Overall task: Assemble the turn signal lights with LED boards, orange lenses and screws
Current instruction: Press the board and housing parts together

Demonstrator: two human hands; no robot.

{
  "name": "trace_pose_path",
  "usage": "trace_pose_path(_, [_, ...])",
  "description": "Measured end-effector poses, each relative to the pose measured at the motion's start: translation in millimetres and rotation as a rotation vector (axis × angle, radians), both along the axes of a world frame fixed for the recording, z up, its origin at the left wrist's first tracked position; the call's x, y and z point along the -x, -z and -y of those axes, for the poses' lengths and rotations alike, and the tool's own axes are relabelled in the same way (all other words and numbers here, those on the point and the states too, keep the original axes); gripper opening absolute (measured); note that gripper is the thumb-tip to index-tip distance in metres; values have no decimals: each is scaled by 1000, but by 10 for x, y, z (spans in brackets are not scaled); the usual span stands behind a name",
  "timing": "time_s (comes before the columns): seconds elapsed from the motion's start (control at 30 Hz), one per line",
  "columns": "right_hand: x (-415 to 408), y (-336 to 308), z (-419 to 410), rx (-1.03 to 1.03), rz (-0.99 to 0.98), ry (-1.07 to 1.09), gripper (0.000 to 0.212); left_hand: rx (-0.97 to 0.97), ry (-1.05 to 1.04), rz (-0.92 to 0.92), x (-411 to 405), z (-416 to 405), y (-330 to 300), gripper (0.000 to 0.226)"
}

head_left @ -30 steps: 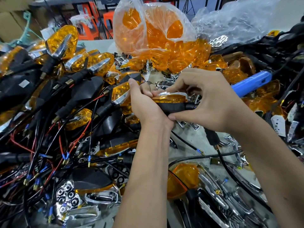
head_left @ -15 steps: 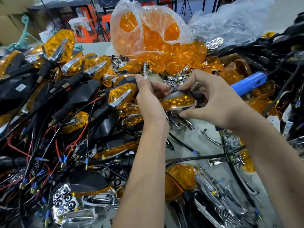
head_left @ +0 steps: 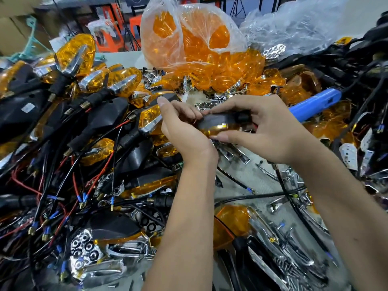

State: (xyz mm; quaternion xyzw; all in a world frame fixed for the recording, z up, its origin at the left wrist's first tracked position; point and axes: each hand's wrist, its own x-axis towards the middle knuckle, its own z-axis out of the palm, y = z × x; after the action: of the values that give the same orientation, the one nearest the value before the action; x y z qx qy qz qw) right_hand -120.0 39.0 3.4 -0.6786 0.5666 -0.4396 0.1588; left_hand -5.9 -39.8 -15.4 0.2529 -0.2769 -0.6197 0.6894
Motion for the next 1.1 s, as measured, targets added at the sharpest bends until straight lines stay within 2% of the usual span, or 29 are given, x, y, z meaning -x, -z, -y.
trace_pose_path(0.1, [-37,27,1,45,3,54,32,-56,60,33,53,-54,10,61])
trace_pose_path(0.27, [-132,66,30,72,45,43,29,-159,-81,73,74,26,-44,63])
trace_pose_path(0.37, [-121,38,51,-49,42,10,30,-179,-81,70,34,55,-49,61])
trace_pose_path(0.5, [-38,-44,24,-207,-17,-76,49,-166,-85,117,8,93,-61,61])
trace_pose_path(0.63, [-61,-1,2,-130,-61,-2,38,-223,136,90,-16,76,-47,74])
trace_pose_path(0.77, [-7,18,-32,-138,193,-26,34,-180,319,126,-69,72,5,82])
trace_pose_path(0.9, [21,20,-33,-3,244,9,35,-191,402,134,-54,20,6,79])
trace_pose_path(1.0, [15,61,10,146,32,196,39,-222,516,169,10,-70,-54,76])
trace_pose_path(1.1, [-35,91,63,160,-203,298,37,-218,618,191,88,-162,-112,82])
